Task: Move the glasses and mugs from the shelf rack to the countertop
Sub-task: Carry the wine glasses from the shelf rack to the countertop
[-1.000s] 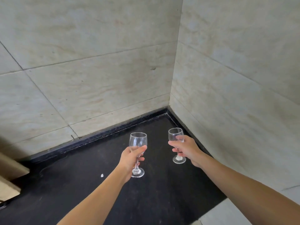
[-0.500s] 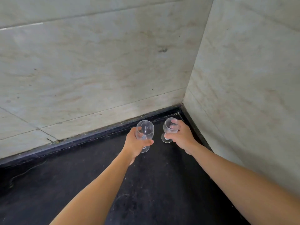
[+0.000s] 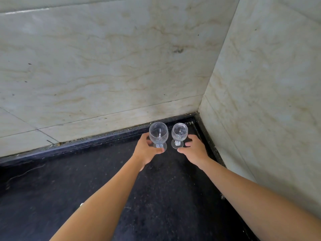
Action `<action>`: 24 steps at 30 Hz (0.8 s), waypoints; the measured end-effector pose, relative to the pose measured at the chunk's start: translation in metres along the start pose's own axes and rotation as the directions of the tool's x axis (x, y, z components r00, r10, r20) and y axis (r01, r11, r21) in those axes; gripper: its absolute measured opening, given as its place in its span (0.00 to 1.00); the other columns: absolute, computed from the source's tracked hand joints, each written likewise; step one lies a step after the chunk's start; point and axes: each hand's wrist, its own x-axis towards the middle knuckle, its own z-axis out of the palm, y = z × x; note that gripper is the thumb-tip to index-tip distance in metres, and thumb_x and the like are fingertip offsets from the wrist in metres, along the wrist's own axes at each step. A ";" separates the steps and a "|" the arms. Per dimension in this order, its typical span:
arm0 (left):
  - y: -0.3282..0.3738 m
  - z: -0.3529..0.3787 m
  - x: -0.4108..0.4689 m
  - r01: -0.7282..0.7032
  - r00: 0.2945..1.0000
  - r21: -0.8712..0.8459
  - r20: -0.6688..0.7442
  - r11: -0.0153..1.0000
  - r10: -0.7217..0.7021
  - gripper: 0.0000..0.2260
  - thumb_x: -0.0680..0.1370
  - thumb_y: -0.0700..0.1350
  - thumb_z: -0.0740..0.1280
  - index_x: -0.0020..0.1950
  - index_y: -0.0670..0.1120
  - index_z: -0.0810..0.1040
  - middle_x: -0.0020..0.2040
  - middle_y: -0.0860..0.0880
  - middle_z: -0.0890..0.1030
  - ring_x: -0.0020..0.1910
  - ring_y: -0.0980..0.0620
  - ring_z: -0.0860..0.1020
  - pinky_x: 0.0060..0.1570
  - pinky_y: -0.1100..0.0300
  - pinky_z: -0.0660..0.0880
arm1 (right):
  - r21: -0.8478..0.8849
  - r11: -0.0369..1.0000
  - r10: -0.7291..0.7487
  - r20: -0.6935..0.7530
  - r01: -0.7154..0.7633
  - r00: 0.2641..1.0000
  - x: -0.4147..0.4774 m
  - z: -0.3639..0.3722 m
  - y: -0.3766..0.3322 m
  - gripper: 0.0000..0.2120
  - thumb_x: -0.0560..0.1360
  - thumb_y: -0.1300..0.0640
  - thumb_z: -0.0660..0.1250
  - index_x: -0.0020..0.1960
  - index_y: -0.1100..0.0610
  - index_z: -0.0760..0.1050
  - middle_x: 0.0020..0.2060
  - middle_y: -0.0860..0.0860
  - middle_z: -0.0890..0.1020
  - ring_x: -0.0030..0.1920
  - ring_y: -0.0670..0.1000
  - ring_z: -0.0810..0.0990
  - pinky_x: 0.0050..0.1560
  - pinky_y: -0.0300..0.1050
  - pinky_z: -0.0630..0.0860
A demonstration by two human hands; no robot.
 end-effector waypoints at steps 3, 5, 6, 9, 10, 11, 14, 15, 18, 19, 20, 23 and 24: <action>-0.014 -0.016 -0.029 0.072 0.996 0.236 -0.066 0.969 -0.058 0.23 0.73 0.44 0.72 0.66 0.45 0.71 0.57 0.45 0.77 0.54 0.46 0.77 0.51 0.54 0.75 | -0.280 0.959 0.049 0.064 -0.029 0.997 -0.030 0.001 0.011 0.22 0.73 0.52 0.71 0.65 0.56 0.74 0.58 0.54 0.82 0.56 0.55 0.80 0.56 0.49 0.76; -0.024 -0.032 -0.057 0.072 0.996 0.381 -0.073 0.922 -0.048 0.19 0.75 0.46 0.69 0.65 0.45 0.74 0.53 0.46 0.80 0.52 0.45 0.78 0.52 0.53 0.76 | -0.458 0.884 -0.023 0.157 0.093 0.987 -0.054 0.009 0.006 0.18 0.74 0.50 0.68 0.63 0.54 0.76 0.56 0.52 0.83 0.55 0.55 0.80 0.53 0.47 0.76; -0.031 -0.042 -0.074 0.073 0.996 0.451 -0.077 0.890 -0.042 0.17 0.76 0.47 0.67 0.64 0.45 0.74 0.52 0.46 0.81 0.51 0.45 0.79 0.53 0.52 0.76 | -0.527 0.831 -0.078 0.212 0.181 0.974 -0.065 0.015 0.001 0.17 0.75 0.50 0.66 0.63 0.53 0.76 0.56 0.51 0.83 0.55 0.56 0.80 0.52 0.47 0.76; -0.060 -0.074 -0.130 0.104 0.993 0.629 -0.113 0.770 -0.041 0.16 0.77 0.49 0.64 0.64 0.48 0.73 0.55 0.45 0.81 0.51 0.44 0.79 0.53 0.50 0.77 | -0.631 0.639 -0.227 0.393 0.441 0.891 -0.097 0.041 -0.025 0.17 0.77 0.50 0.64 0.65 0.53 0.74 0.56 0.52 0.83 0.55 0.57 0.80 0.54 0.50 0.76; -0.071 -0.086 -0.150 0.124 0.990 0.673 -0.132 0.729 -0.046 0.16 0.77 0.49 0.63 0.64 0.48 0.73 0.56 0.46 0.81 0.52 0.44 0.78 0.53 0.49 0.76 | -0.642 0.567 -0.266 0.450 0.516 0.853 -0.108 0.052 -0.035 0.17 0.78 0.50 0.63 0.65 0.53 0.74 0.57 0.53 0.82 0.56 0.58 0.80 0.55 0.51 0.76; -0.083 -0.097 -0.171 0.145 0.987 0.704 -0.153 0.695 -0.050 0.16 0.77 0.50 0.62 0.64 0.49 0.73 0.56 0.46 0.80 0.53 0.43 0.78 0.53 0.49 0.76 | -0.646 0.496 -0.297 0.502 0.580 0.812 -0.120 0.063 -0.045 0.17 0.78 0.51 0.63 0.66 0.53 0.74 0.58 0.54 0.82 0.56 0.59 0.80 0.55 0.52 0.75; -0.114 -0.132 -0.231 0.227 0.968 0.734 -0.241 0.641 -0.066 0.15 0.77 0.50 0.61 0.63 0.49 0.73 0.56 0.47 0.80 0.55 0.44 0.77 0.51 0.52 0.75 | -0.615 0.322 -0.372 0.617 0.720 0.693 -0.162 0.101 -0.074 0.17 0.79 0.52 0.62 0.66 0.54 0.73 0.59 0.55 0.80 0.56 0.60 0.79 0.54 0.53 0.76; -0.124 -0.144 -0.251 0.260 0.958 0.732 -0.278 0.629 -0.072 0.15 0.77 0.50 0.61 0.63 0.49 0.73 0.56 0.47 0.80 0.55 0.43 0.77 0.50 0.53 0.75 | -0.599 0.274 -0.386 0.649 0.753 0.656 -0.178 0.114 -0.082 0.16 0.79 0.53 0.61 0.66 0.55 0.73 0.58 0.55 0.80 0.55 0.60 0.79 0.54 0.53 0.76; -0.153 -0.178 -0.314 0.352 0.919 0.719 -0.388 0.599 -0.075 0.15 0.77 0.51 0.61 0.63 0.50 0.73 0.58 0.46 0.79 0.55 0.43 0.77 0.49 0.53 0.72 | -0.533 0.142 -0.405 0.738 0.834 0.540 -0.230 0.155 -0.099 0.16 0.79 0.54 0.60 0.65 0.56 0.73 0.57 0.55 0.80 0.55 0.60 0.79 0.53 0.54 0.76; -0.164 -0.188 -0.337 0.379 0.903 0.709 -0.423 0.595 -0.071 0.15 0.77 0.51 0.61 0.63 0.50 0.73 0.58 0.45 0.79 0.55 0.42 0.77 0.48 0.53 0.72 | -0.506 0.103 -0.410 0.763 0.856 0.500 -0.249 0.170 -0.103 0.16 0.79 0.54 0.60 0.65 0.56 0.73 0.57 0.55 0.80 0.55 0.60 0.79 0.53 0.53 0.76; -0.175 -0.197 -0.361 0.404 0.887 0.695 -0.458 0.595 -0.067 0.15 0.77 0.51 0.61 0.63 0.50 0.73 0.58 0.46 0.79 0.56 0.43 0.77 0.48 0.53 0.71 | -0.479 0.064 -0.415 0.785 0.875 0.460 -0.269 0.184 -0.106 0.16 0.79 0.54 0.60 0.65 0.56 0.73 0.57 0.55 0.80 0.55 0.59 0.79 0.52 0.52 0.75; -0.207 -0.220 -0.438 0.481 0.827 0.631 -0.558 0.609 -0.075 0.16 0.76 0.50 0.61 0.63 0.50 0.73 0.59 0.47 0.79 0.57 0.43 0.76 0.46 0.55 0.69 | -0.401 -0.032 -0.413 0.839 0.916 0.353 -0.334 0.228 -0.112 0.15 0.79 0.55 0.59 0.64 0.56 0.73 0.57 0.54 0.80 0.53 0.58 0.79 0.46 0.50 0.71; -0.218 -0.226 -0.465 0.507 0.805 0.605 -0.587 0.613 -0.086 0.16 0.76 0.50 0.61 0.63 0.50 0.73 0.60 0.47 0.79 0.57 0.43 0.77 0.47 0.55 0.70 | -0.375 -0.055 -0.408 0.854 0.925 0.322 -0.359 0.242 -0.113 0.15 0.79 0.55 0.59 0.64 0.56 0.73 0.57 0.54 0.79 0.53 0.58 0.79 0.46 0.50 0.71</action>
